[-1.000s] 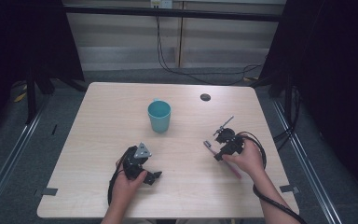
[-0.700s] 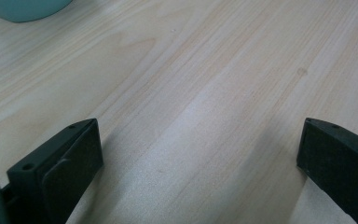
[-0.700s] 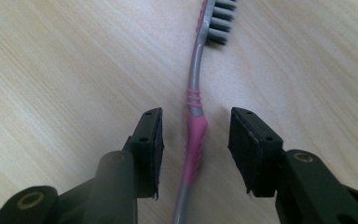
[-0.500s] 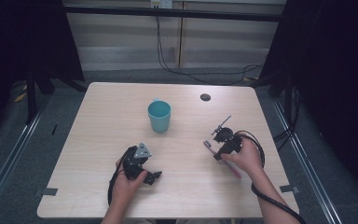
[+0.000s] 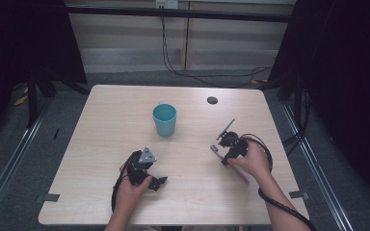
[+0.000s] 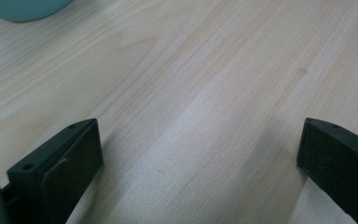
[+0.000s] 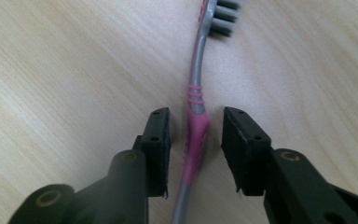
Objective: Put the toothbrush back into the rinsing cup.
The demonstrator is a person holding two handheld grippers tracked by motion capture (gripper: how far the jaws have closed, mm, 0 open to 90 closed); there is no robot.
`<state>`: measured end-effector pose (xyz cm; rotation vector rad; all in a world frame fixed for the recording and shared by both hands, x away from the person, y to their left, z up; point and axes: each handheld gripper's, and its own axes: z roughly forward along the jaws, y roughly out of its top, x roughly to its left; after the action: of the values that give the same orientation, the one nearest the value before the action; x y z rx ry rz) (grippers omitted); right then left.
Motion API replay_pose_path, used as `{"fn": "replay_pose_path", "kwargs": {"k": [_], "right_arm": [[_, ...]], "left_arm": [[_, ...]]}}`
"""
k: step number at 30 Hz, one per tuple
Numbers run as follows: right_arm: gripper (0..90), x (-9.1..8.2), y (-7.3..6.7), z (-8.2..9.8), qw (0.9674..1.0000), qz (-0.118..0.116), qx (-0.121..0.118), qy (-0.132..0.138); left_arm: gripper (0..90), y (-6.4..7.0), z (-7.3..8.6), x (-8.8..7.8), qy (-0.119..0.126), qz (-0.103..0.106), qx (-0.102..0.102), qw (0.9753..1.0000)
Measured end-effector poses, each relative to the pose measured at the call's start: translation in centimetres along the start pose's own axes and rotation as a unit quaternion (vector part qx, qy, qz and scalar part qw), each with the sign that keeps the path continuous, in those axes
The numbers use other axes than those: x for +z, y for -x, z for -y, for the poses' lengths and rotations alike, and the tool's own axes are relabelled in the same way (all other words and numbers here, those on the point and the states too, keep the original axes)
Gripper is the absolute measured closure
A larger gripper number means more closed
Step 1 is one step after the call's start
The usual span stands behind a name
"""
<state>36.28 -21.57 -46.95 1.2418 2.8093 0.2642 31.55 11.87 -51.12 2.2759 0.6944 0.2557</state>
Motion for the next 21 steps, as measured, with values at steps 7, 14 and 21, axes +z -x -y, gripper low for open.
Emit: {"fn": "replay_pose_path", "kwargs": {"k": [7, 14, 21], "right_arm": [[73.5, -0.01, -0.02, -0.05, 0.9999, -0.011, 0.003, -0.005], [80.1, -0.01, -0.05, -0.2, 0.9998, -0.013, 0.009, -0.011], [80.9, 0.03, -0.43, -0.75, 0.9994, -0.004, 0.013, -0.032]], "left_arm": [[0.0, 0.0, 0.01, 0.01, 0.0, 0.001, 0.0, 1.0], [0.0, 0.02, 0.01, -0.01, 0.0, 0.0, 0.001, 1.0], [0.0, 0.01, 0.01, -0.01, 0.0, 0.001, 0.001, 1.0]]}}
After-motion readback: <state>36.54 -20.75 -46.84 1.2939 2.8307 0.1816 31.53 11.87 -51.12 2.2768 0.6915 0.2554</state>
